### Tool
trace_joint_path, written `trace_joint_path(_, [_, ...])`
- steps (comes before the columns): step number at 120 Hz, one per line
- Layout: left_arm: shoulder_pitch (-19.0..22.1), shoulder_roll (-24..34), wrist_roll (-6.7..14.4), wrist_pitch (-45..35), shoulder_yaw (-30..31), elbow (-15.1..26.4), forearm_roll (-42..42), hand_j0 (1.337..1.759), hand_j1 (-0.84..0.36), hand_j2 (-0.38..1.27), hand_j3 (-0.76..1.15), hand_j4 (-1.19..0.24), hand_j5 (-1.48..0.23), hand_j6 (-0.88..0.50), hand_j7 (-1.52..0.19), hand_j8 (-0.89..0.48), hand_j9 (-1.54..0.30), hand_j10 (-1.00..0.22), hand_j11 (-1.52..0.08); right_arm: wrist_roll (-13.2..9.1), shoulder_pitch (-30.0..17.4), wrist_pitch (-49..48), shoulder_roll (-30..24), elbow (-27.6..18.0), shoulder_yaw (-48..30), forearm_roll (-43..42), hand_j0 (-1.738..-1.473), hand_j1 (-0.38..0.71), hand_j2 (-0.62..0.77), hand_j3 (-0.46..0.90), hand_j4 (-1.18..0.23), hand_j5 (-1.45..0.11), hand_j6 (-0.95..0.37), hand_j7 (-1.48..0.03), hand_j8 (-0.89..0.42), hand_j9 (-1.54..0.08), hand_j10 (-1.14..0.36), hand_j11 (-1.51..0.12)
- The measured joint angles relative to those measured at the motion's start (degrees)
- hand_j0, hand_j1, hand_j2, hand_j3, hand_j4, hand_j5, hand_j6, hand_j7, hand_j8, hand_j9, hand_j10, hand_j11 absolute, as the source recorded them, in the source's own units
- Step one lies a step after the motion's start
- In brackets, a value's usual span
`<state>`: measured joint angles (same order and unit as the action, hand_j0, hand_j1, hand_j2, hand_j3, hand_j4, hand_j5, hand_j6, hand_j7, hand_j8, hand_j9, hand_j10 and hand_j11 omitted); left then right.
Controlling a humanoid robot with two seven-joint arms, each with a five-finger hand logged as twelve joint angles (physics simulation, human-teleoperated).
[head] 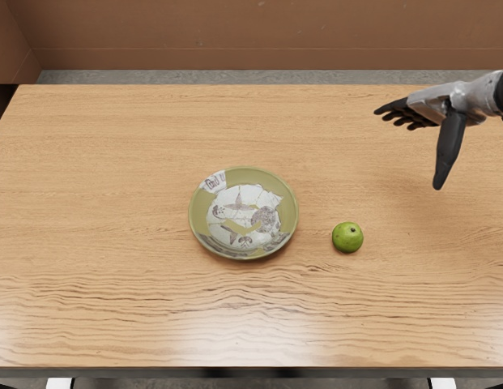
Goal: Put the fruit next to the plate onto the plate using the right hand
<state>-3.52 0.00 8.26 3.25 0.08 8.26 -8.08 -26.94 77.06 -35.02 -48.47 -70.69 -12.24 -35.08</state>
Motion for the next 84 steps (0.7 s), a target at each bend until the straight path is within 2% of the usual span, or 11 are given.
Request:
trace_joint_path(22, [0.0,0.0,0.0,0.0,0.0,0.0,0.0,1.658,0.33,0.00,0.00,-0.02,-0.03,-0.02,-0.03,-0.02,-0.03,-0.02,-0.03,-0.3,1.0,0.0,0.0,-0.3,-0.3,0.1,-1.658,-0.35,0.00,0.00,0.00,0.00,-0.01,0.00,0.00,0.00,0.00,0.00])
trace_joint_path(33, [0.0,0.0,0.0,0.0,0.0,0.0,0.0,1.658,0.33,0.00,0.00,-0.02,-0.03,-0.02,-0.03,-0.02,-0.03,-0.02,-0.03,-0.6,1.9,0.0,-0.2,-2.5,-0.5,0.1,-1.658,-0.35,0.00,0.00,0.00,0.00,-0.01,0.00,0.00,0.00,0.00,0.00])
trace_joint_path(41, [0.0,0.0,0.0,0.0,0.0,0.0,0.0,1.658,0.33,0.00,0.00,-0.02,-0.03,-0.02,-0.03,-0.02,-0.03,-0.02,-0.03,-2.5,2.1,0.0,-0.1,-4.3,-0.6,0.0,-1.658,-0.35,0.00,0.00,0.00,0.00,-0.01,0.00,0.00,0.00,0.00,0.00])
trace_joint_path(48, [0.0,0.0,0.0,0.0,0.0,0.0,0.0,1.658,0.33,0.00,0.00,-0.02,-0.03,-0.02,-0.03,-0.02,-0.03,-0.02,-0.03,-4.9,2.7,0.0,0.2,-6.5,-0.9,-0.2,-1.658,-0.35,0.00,0.00,0.00,0.00,-0.01,0.00,0.00,0.00,0.00,0.00])
trace_joint_path(57, [0.0,0.0,0.0,0.0,0.0,0.0,0.0,1.658,0.33,0.00,0.00,-0.02,-0.03,-0.02,-0.03,-0.02,-0.03,-0.02,-0.03,-6.5,3.4,0.0,0.2,-10.6,-2.7,-0.7,-1.658,-0.35,0.00,0.00,0.00,0.00,-0.01,0.00,0.00,0.00,0.00,0.00])
trace_joint_path(71, [0.0,0.0,0.0,0.0,0.0,0.0,0.0,1.658,0.33,0.00,0.00,-0.02,-0.03,-0.02,-0.03,-0.02,-0.03,-0.02,-0.03,-7.6,3.7,0.0,0.4,-16.9,-5.9,-2.7,-1.658,-0.35,0.00,0.00,0.00,0.00,-0.01,0.00,0.00,0.00,0.00,0.00])
trace_joint_path(84, [0.0,0.0,0.0,0.0,0.0,0.0,0.0,1.658,0.33,0.00,0.00,-0.02,-0.03,-0.02,-0.03,-0.02,-0.03,-0.02,-0.03,-7.9,3.5,0.0,0.9,-20.4,-7.3,-5.6,-1.658,-0.35,0.00,0.00,0.00,0.00,0.00,0.00,0.00,0.00,0.00,0.00])
